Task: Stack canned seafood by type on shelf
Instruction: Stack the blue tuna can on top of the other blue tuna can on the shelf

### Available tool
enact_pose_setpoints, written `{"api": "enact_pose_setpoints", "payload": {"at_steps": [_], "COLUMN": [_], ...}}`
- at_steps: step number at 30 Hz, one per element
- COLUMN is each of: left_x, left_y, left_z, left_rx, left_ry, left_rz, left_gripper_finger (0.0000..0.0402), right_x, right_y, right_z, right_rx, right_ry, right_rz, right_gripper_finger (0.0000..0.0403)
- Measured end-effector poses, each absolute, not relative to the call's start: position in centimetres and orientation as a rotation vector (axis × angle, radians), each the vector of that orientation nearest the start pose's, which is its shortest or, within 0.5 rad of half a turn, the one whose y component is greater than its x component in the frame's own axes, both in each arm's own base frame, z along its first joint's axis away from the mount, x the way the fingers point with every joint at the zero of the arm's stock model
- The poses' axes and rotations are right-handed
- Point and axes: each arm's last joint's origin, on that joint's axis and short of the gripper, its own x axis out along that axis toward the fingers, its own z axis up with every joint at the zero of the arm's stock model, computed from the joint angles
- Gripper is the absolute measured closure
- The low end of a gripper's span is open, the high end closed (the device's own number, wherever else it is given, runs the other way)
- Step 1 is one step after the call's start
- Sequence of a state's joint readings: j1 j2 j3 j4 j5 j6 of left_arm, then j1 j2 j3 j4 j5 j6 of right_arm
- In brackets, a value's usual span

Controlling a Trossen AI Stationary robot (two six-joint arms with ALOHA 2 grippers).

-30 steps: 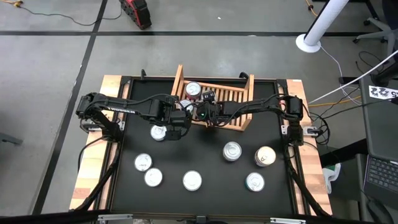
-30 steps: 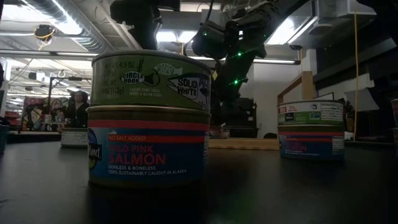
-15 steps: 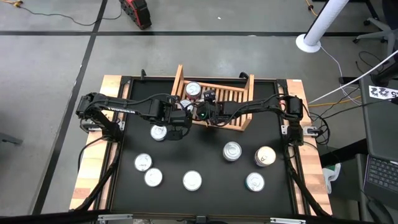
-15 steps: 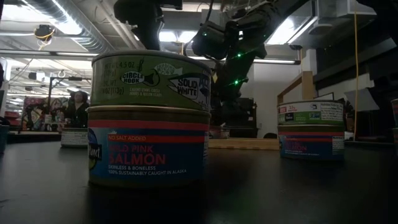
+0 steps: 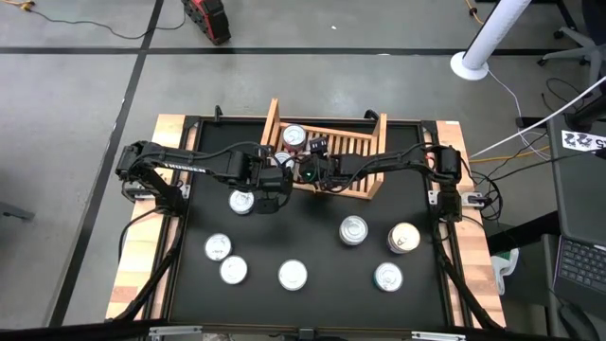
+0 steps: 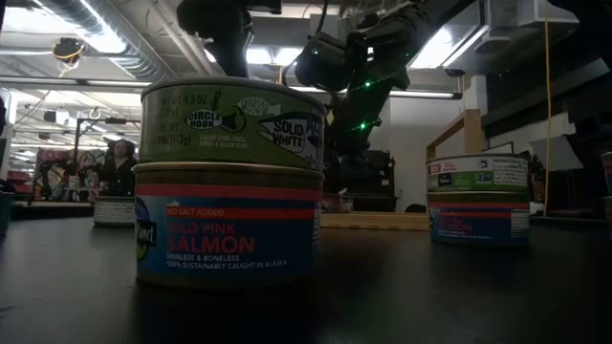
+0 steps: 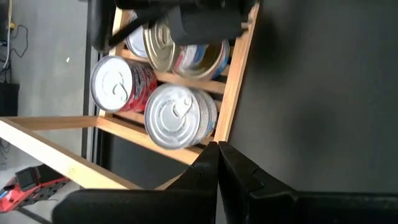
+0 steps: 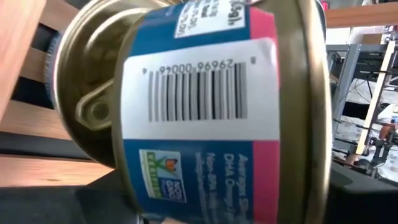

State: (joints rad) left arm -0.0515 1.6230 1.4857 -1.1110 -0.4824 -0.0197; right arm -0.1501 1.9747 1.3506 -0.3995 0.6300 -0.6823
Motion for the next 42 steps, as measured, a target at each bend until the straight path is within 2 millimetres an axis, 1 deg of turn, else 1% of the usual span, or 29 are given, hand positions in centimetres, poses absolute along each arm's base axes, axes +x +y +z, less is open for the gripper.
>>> {"api": "enact_pose_setpoints", "payload": {"at_steps": [7,11,16,21,26,29,31,38,42], "left_x": [32.4,33.3,33.7,33.3,33.0,32.9,32.6,32.3,31.9], "left_y": [-0.4,-0.5,-0.5,-0.5,-0.4,-0.3,-0.3,-1.2,-1.3], "left_z": [30.7,30.1,27.7,24.1,20.9,19.9,19.4,19.3,20.5], "left_rx": [0.267,0.234,0.210,0.181,0.164,0.158,0.163,0.181,0.184], "left_ry": [1.105,1.011,0.965,0.953,0.847,0.774,0.784,0.811,0.772], "left_rz": [0.373,0.381,0.390,0.406,0.440,0.471,0.472,0.448,0.445], "left_gripper_finger": [0.0398,0.0398,0.0398,0.0399,0.0400,0.0401,0.0401,0.0401,0.0401], "right_x": [39.9,40.0,39.9,39.9,39.9,39.9,39.9,40.0,40.0], "right_y": [-7.0,-6.7,-6.7,-6.7,-6.7,-6.7,-6.7,-6.7,-6.7], "right_z": [17.4,17.4,17.4,17.4,17.4,17.4,17.4,17.4,17.4], "right_rx": [-0.849,-0.858,-0.867,-0.867,-0.867,-0.867,-0.867,-0.857,-0.848], "right_ry": [1.229,1.228,1.236,1.236,1.236,1.236,1.236,1.227,1.216], "right_rz": [-0.311,-0.306,-0.323,-0.323,-0.323,-0.323,-0.324,-0.309,-0.298], "right_gripper_finger": [0.0152,0.0152,0.0152,0.0152,0.0152,0.0152,0.0152,0.0152,0.0152]}}
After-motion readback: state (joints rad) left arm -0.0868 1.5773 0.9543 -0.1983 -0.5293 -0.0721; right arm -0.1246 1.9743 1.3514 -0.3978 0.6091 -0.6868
